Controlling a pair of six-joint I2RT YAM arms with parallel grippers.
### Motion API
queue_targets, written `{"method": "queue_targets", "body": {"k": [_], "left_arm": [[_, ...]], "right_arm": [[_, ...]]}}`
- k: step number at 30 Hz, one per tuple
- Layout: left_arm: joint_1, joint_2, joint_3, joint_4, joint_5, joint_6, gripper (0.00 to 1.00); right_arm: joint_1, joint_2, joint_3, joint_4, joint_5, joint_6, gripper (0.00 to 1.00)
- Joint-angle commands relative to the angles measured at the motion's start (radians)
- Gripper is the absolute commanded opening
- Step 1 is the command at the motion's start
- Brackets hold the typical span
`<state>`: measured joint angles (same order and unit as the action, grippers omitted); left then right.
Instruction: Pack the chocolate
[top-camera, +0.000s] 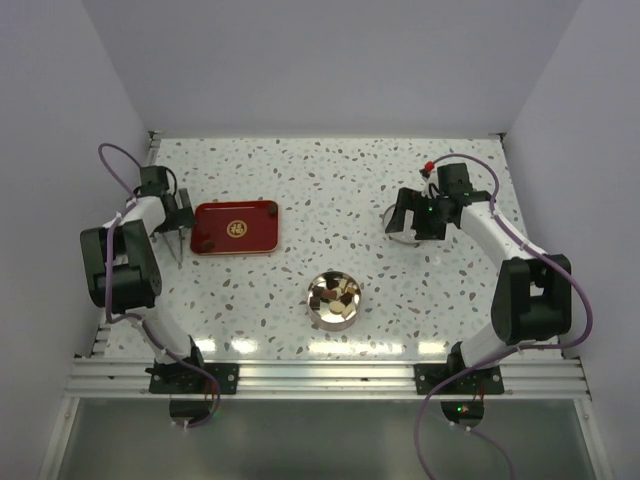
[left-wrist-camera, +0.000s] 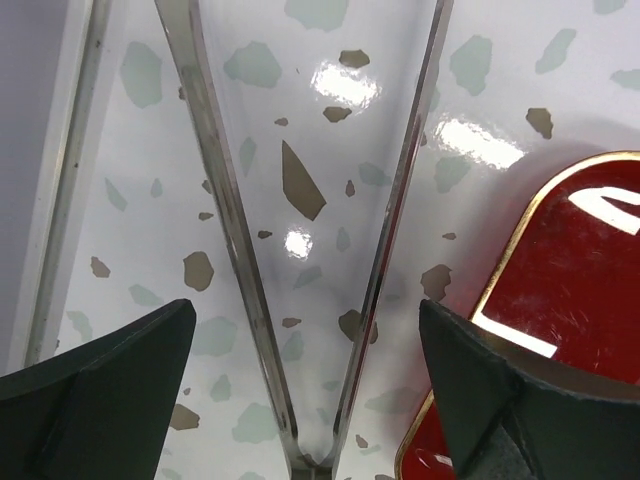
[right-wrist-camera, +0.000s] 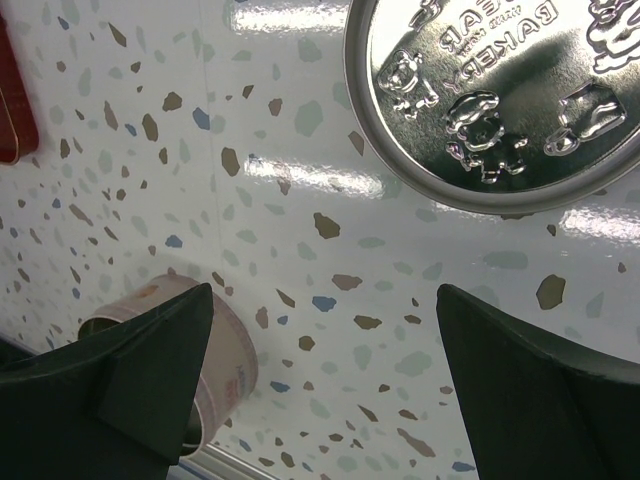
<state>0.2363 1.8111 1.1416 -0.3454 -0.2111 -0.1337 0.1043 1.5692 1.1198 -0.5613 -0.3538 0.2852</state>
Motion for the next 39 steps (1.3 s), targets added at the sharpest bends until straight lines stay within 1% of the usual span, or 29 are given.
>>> {"method": "queue_targets", "body": {"k": [1,6,10,13,15,17,18,20,21,23,25,26,27,29,30,32,33,34,35,38,39], "left_arm": [[0.008,-0.074,0.049,0.019,-0.017,0.006,1.00],[0.008,-0.133,0.101,-0.038,-0.077,-0.015,1.00],[0.009,-0.194,0.128,-0.073,-0.090,-0.033,1.00],[0.008,-0.263,0.135,-0.083,-0.042,-0.041,1.00],[0.005,-0.317,0.135,-0.093,0.039,-0.053,1.00],[-0.008,-0.358,0.123,-0.095,0.102,-0.073,1.00],[-0.037,-0.401,0.115,-0.092,0.113,-0.075,1.00],[-0.078,-0.443,0.092,-0.090,0.127,-0.076,1.00],[-0.130,-0.476,0.084,-0.092,0.130,-0.079,1.00],[-0.190,-0.507,0.055,-0.099,0.159,-0.092,1.00],[-0.271,-0.556,0.005,-0.089,0.200,-0.142,1.00],[-0.299,-0.574,-0.018,-0.078,0.243,-0.179,1.00],[-0.361,-0.608,-0.041,-0.051,0.252,-0.196,1.00],[-0.431,-0.636,-0.101,-0.011,0.253,-0.240,1.00],[-0.493,-0.647,-0.114,-0.009,0.246,-0.254,1.00],[-0.552,-0.642,-0.128,-0.027,0.224,-0.283,1.00],[-0.610,-0.635,-0.128,-0.033,0.214,-0.291,1.00],[-0.641,-0.630,-0.129,-0.040,0.214,-0.297,1.00],[-0.697,-0.624,-0.132,-0.040,0.175,-0.313,1.00],[-0.762,-0.605,-0.138,-0.038,0.165,-0.351,1.00],[-0.799,-0.598,-0.137,-0.037,0.164,-0.359,1.00]], "right_arm": [[-0.002,-0.017,0.020,-0.014,0.001,-0.020,0.97],[-0.003,-0.029,0.041,-0.029,-0.001,-0.021,0.97],[-0.003,-0.035,0.084,-0.057,0.025,-0.032,0.97],[-0.020,-0.035,0.129,-0.075,0.061,-0.037,0.97],[-0.041,-0.032,0.155,-0.086,0.116,-0.035,0.96],[-0.095,-0.014,0.185,-0.120,0.148,-0.034,0.97],[-0.103,-0.005,0.193,-0.129,0.173,-0.031,0.97],[-0.178,0.015,0.209,-0.152,0.196,-0.030,0.97],[-0.189,0.032,0.212,-0.169,0.208,-0.035,0.96],[-0.199,0.049,0.215,-0.186,0.248,-0.047,0.96],[-0.199,0.064,0.204,-0.183,0.263,-0.043,0.94],[-0.201,0.069,0.187,-0.167,0.265,-0.040,0.94],[-0.201,0.084,0.181,-0.160,0.266,-0.035,0.92],[-0.201,0.100,0.167,-0.143,0.263,-0.032,0.89],[-0.201,0.107,0.164,-0.137,0.262,-0.031,0.87],[-0.199,0.126,0.161,-0.112,0.253,-0.034,0.84],[-0.199,0.130,0.163,-0.104,0.253,-0.032,0.81],[-0.199,0.147,0.169,-0.098,0.254,-0.031,0.79],[-0.199,0.158,0.173,-0.089,0.266,-0.029,0.75],[-0.199,0.215,0.192,-0.077,0.260,-0.029,0.70],[-0.199,0.227,0.196,-0.069,0.251,-0.029,0.67]]}}
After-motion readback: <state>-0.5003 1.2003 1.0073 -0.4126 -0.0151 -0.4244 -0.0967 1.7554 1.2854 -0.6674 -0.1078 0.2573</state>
